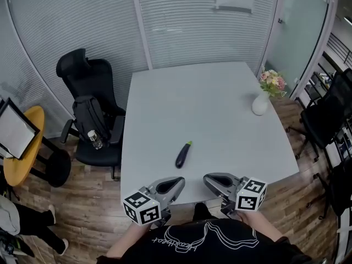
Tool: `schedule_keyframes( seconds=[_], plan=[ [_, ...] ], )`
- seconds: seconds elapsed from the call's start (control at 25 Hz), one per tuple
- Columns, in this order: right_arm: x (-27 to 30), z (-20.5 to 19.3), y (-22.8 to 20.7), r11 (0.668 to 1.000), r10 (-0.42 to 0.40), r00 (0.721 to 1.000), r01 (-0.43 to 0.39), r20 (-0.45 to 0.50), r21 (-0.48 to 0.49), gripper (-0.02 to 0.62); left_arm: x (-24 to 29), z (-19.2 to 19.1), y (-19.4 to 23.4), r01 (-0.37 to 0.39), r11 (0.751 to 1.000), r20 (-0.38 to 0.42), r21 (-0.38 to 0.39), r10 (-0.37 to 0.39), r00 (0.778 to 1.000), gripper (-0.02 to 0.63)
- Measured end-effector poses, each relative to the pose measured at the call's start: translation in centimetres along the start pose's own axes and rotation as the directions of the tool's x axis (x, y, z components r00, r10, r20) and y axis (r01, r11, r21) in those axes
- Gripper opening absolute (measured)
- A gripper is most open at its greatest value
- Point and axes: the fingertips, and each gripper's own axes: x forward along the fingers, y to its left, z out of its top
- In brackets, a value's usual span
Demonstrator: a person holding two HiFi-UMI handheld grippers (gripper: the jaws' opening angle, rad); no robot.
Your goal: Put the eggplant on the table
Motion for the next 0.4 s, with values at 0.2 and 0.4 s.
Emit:
schedule_keyframes(
  seconds=[0.2, 0.4],
  plan=[
    [0.40, 0.06, 0.33, 1.000, 0.004, 1.000, -0.004, -0.009, -0.004, 0.009, -0.46, 0.11, 0.09, -0.013, 1.000, 0.002, 0.000, 0.013, 1.000, 0.014],
    [0.38, -0.29, 0.97, 1.000, 0.020, 1.000, -0.020, -0.008, -0.002, 0.008, -0.96, -0.34, -0.07, -0.030, 0.999, 0.002, -0.011, 0.030, 1.000, 0.014]
  ],
)
